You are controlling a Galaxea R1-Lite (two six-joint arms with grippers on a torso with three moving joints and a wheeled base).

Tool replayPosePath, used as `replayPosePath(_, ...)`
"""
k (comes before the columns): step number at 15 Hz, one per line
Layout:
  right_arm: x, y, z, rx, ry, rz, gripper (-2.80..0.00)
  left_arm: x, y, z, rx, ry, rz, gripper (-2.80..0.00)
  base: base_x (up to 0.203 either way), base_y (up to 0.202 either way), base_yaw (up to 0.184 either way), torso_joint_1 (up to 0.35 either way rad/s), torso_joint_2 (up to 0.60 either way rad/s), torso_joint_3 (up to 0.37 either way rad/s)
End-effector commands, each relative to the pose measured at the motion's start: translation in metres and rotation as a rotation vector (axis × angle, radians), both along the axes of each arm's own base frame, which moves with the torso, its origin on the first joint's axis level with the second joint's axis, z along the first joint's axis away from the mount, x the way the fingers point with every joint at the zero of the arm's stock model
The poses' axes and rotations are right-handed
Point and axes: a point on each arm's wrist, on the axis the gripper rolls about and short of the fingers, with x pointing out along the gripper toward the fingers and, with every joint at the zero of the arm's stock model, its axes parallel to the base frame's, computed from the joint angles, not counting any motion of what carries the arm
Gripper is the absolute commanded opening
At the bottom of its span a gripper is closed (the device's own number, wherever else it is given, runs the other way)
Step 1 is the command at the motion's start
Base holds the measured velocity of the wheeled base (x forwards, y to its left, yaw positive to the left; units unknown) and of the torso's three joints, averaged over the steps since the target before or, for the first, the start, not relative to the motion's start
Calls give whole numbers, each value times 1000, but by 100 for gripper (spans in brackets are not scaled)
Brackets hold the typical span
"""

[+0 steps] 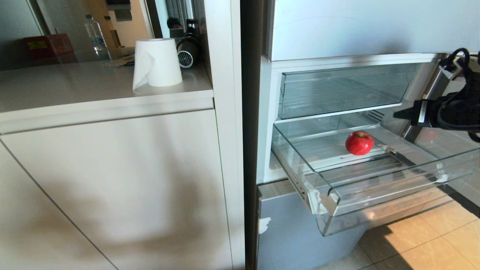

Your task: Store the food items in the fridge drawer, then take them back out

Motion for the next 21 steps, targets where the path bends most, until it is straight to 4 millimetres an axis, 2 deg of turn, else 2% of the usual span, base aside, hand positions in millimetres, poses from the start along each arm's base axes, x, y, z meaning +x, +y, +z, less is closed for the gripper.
replayPosePath(1,18,-1,-17,15,53,19,0,0,0,0,0,0,0,-280,0,0,0,0,0,0)
replayPosePath(4,37,-2,-35,17,99,23,0,0,0,0,-1,0,0,-280,0,0,0,0,0,0)
replayPosePath(10,88,-8,-69,-7,165,-35,0,0,0,0,0,0,0,-280,0,0,0,0,0,0)
replayPosePath(13,104,-9,-84,-7,190,-40,0,0,0,0,0,0,0,-280,0,0,0,0,0,0)
replayPosePath(21,124,-11,-101,-3,211,-42,0,0,0,0,0,0,0,-280,0,0,0,0,0,0)
